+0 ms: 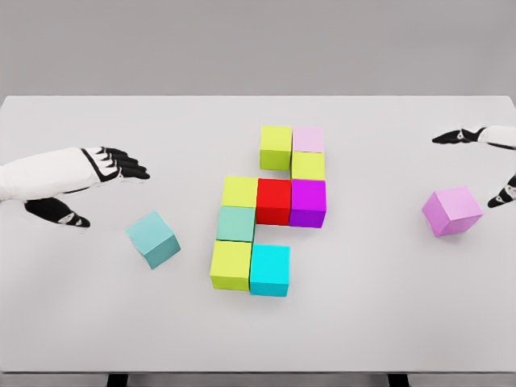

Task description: Assemble the squares on the desktop into the number 2

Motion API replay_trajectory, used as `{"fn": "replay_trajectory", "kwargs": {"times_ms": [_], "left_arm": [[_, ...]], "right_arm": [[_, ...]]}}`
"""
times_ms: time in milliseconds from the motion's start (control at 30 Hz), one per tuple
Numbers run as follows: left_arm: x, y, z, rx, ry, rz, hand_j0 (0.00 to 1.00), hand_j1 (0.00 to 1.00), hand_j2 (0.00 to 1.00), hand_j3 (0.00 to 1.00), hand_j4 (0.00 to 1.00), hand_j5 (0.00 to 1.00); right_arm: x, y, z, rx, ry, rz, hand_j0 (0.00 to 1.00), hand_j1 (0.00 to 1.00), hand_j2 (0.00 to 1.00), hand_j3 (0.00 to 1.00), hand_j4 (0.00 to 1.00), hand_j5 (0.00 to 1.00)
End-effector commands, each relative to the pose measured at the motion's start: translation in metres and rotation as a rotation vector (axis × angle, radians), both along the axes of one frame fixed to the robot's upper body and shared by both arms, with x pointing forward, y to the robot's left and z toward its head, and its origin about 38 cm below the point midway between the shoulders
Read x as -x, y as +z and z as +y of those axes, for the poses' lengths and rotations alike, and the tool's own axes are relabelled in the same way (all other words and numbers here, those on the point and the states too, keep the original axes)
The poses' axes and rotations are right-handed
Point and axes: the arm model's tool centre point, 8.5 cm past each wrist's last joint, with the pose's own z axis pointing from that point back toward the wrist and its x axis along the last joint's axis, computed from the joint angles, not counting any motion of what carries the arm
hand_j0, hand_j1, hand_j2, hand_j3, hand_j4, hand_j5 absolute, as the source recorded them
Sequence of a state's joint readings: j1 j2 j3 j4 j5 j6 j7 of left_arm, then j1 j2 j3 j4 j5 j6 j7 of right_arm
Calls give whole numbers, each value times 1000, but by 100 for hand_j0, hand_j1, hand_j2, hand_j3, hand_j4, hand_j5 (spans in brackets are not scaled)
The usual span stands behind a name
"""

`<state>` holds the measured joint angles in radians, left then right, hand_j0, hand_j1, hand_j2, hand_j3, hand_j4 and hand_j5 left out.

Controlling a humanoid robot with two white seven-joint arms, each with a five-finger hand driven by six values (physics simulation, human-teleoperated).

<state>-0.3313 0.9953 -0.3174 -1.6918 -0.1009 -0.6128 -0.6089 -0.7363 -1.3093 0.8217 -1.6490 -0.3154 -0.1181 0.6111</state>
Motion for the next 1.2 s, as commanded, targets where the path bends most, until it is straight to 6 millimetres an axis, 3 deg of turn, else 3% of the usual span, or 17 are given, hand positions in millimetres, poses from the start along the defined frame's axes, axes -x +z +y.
{"fn": "replay_trajectory", "kwargs": {"times_ms": [0,133,200,300,433,533,767,1100,1167], "left_arm": [[4,-26,-21,-18,-50,50,99,99,99,99,99,99],[5,-36,-30,-36,-82,82,99,99,99,99,99,99],[7,-42,-31,-47,-90,102,98,98,98,98,98,98],[7,-45,-34,-51,-101,113,98,98,98,98,98,98],[2,-53,-33,-62,-92,135,98,98,98,98,98,98],[0,-62,-30,-69,-81,161,98,98,98,98,98,98],[-8,-65,-33,-50,-70,161,98,98,98,98,98,98],[-16,-76,-39,-58,-63,169,99,99,99,99,99,99],[-16,-79,-40,-63,-68,174,98,98,98,98,98,98]], "right_arm": [[4,-11,-6,13,-10,37,100,100,100,100,100,100],[11,-33,-7,17,12,90,100,100,100,100,100,100],[8,-38,-7,11,7,98,100,100,100,100,100,100],[-3,-69,0,-20,-2,147,100,100,100,100,100,100],[-7,-83,5,-17,8,165,100,100,100,100,100,100],[-10,-83,-11,-12,-25,157,100,100,100,100,100,100],[-13,-87,-25,-2,-66,162,100,100,100,100,100,100],[-18,-93,-25,2,-74,163,100,100,100,100,100,100],[-18,-93,-25,3,-77,162,92,92,92,92,92,92]]}}
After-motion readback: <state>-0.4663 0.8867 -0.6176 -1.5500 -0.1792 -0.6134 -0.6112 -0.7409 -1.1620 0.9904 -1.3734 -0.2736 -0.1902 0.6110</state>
